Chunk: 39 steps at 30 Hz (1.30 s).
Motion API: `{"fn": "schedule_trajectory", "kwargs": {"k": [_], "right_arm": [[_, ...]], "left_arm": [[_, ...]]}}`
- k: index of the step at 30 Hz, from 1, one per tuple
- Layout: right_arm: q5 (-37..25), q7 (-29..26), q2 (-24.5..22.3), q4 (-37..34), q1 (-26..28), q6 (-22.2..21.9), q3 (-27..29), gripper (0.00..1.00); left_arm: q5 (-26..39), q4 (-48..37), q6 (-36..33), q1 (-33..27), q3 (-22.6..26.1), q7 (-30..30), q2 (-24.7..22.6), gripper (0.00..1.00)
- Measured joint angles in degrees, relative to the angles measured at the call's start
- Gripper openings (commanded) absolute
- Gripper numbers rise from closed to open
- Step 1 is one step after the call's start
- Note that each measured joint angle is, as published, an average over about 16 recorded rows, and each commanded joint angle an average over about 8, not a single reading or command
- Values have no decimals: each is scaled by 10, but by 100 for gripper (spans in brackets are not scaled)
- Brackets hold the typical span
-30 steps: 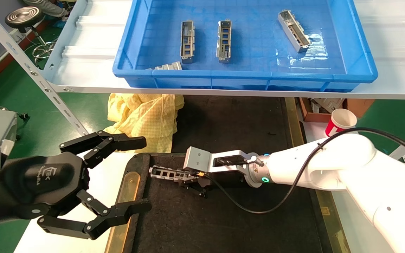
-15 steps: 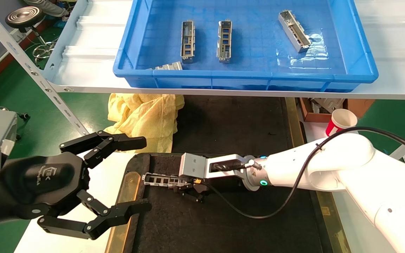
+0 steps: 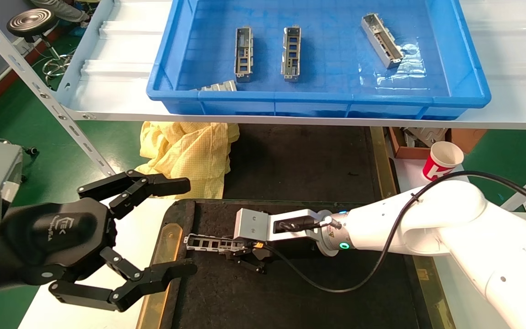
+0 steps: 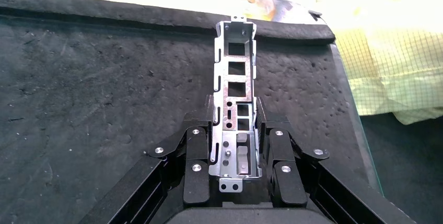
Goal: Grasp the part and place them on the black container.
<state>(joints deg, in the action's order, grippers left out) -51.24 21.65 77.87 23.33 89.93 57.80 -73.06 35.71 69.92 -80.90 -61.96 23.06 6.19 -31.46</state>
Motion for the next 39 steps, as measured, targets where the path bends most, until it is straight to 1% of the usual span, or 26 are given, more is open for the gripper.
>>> {"fn": "schedule_trajectory", "kwargs": {"k": [2, 3, 4, 10, 14, 17, 26, 30, 33, 39], "right_arm": [[2, 2, 0, 1, 1, -2, -3, 86], [3, 2, 0, 1, 1, -2, -4, 95], [4, 3, 0, 1, 1, -3, -5, 99], [13, 7, -1, 3, 9, -3, -9, 100], [22, 12, -2, 3, 17, 6, -10, 100], [29, 16, -5, 1, 25, 21, -9, 100], [58, 29, -21, -16, 46, 94, 0, 100], [69, 31, -27, -24, 51, 120, 5, 100], [73, 31, -30, -26, 52, 130, 7, 100], [75, 26, -36, -20, 48, 134, 15, 100]], "left_arm": [[0, 0, 0, 0, 0, 0, 0, 100], [0, 0, 0, 0, 0, 0, 0, 100], [0, 0, 0, 0, 0, 0, 0, 100], [0, 0, 0, 0, 0, 0, 0, 100], [0, 0, 0, 0, 0, 0, 0, 100], [0, 0, 0, 0, 0, 0, 0, 100], [0, 0, 0, 0, 0, 0, 0, 100], [0, 0, 0, 0, 0, 0, 0, 100], [0, 0, 0, 0, 0, 0, 0, 100], [0, 0, 0, 0, 0, 0, 0, 100]]}}
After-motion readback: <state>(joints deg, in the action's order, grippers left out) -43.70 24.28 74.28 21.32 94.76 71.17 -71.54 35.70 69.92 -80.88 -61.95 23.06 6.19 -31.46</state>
